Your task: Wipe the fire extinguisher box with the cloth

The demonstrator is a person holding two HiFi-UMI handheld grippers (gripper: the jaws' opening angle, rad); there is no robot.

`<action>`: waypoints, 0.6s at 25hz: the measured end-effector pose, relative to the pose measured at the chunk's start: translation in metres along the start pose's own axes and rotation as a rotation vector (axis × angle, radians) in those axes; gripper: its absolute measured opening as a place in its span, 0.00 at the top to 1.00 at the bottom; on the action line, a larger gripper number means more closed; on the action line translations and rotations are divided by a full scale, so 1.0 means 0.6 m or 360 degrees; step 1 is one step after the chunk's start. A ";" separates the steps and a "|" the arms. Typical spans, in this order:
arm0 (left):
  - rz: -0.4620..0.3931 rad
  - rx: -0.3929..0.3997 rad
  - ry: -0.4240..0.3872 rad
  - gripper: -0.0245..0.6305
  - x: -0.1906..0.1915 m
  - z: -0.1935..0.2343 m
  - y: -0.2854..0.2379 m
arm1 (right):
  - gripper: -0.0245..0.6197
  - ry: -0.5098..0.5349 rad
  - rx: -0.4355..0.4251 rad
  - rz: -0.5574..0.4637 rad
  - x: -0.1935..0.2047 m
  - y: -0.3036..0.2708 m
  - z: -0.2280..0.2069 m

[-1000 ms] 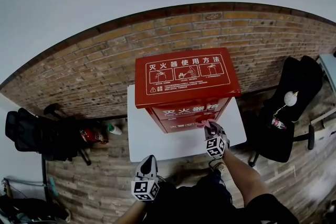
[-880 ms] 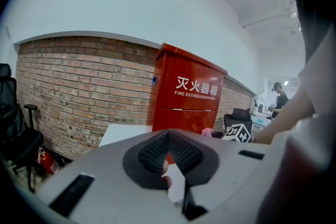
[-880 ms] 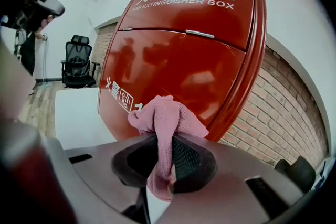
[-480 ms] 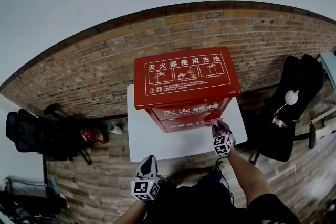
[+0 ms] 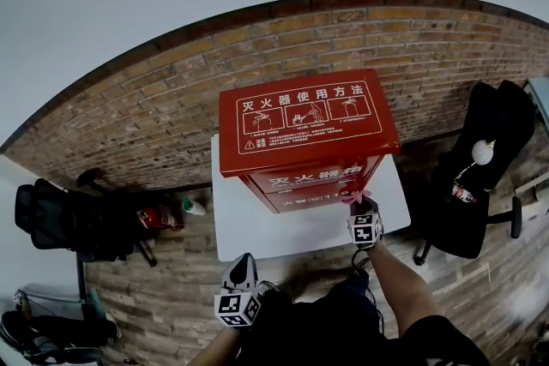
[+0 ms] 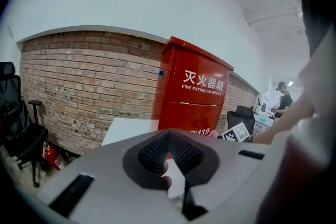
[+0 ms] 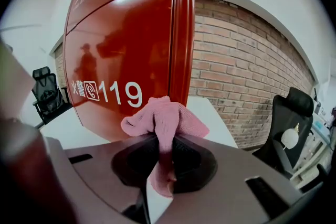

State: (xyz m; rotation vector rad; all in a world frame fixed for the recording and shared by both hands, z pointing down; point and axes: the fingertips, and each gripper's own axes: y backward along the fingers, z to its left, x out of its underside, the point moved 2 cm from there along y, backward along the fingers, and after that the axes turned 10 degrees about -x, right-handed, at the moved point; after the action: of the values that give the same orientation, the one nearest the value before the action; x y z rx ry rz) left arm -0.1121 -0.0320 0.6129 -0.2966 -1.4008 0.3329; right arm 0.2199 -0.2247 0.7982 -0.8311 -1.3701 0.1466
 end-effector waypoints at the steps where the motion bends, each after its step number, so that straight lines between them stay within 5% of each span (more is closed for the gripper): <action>1: 0.0004 -0.0009 -0.0009 0.94 0.003 0.004 0.002 | 0.86 -0.0011 0.0004 0.0027 0.007 -0.005 -0.001; 15: 0.0019 -0.0187 0.0103 0.94 0.026 0.067 0.040 | 0.86 -0.0098 0.0027 0.0356 0.083 -0.059 -0.013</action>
State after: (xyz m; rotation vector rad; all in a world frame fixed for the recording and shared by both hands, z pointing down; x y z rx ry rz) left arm -0.1509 -0.0036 0.6234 -0.4089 -1.3573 0.2488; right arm 0.2257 -0.2264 0.8594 -0.9716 -1.3289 0.3596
